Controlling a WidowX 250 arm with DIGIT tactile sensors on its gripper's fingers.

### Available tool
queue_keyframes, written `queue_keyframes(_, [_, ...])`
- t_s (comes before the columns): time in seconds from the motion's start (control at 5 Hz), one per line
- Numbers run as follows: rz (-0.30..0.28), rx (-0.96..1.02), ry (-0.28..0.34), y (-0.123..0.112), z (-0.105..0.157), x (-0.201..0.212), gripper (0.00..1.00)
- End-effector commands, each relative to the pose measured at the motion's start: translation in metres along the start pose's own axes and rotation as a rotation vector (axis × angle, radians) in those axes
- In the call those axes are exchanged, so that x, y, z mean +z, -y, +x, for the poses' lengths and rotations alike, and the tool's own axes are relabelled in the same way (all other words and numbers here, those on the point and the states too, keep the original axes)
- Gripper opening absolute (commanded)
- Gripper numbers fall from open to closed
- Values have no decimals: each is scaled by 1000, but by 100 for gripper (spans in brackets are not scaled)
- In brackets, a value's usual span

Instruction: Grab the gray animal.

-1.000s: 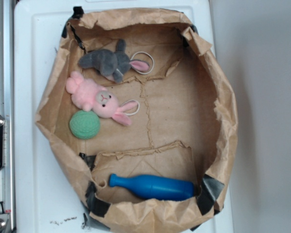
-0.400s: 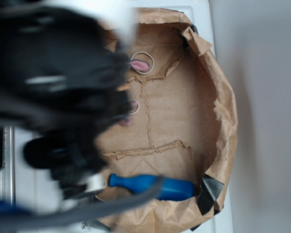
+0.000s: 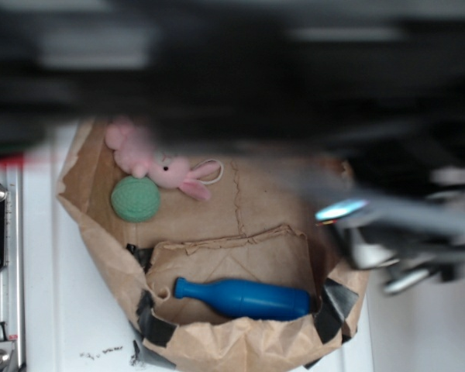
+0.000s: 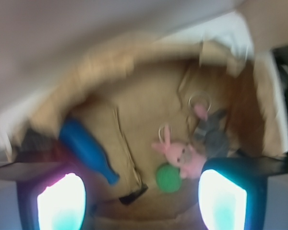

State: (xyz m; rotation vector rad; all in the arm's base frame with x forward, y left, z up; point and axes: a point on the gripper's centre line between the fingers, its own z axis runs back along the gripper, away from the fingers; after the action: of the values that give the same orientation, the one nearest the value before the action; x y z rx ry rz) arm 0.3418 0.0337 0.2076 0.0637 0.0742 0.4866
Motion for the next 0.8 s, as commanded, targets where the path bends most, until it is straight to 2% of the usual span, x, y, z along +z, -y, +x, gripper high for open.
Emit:
queue_keyframes(0.0, [-18, 20, 53, -11, -3, 18, 100])
queue_keyframes(0.2, [-18, 20, 53, -11, -3, 18, 100])
queue_keyframes(0.4, [-45, 5, 109, -27, -3, 17, 100])
queue_keyframes(0.6, [-20, -3, 149, -38, -11, -9, 100])
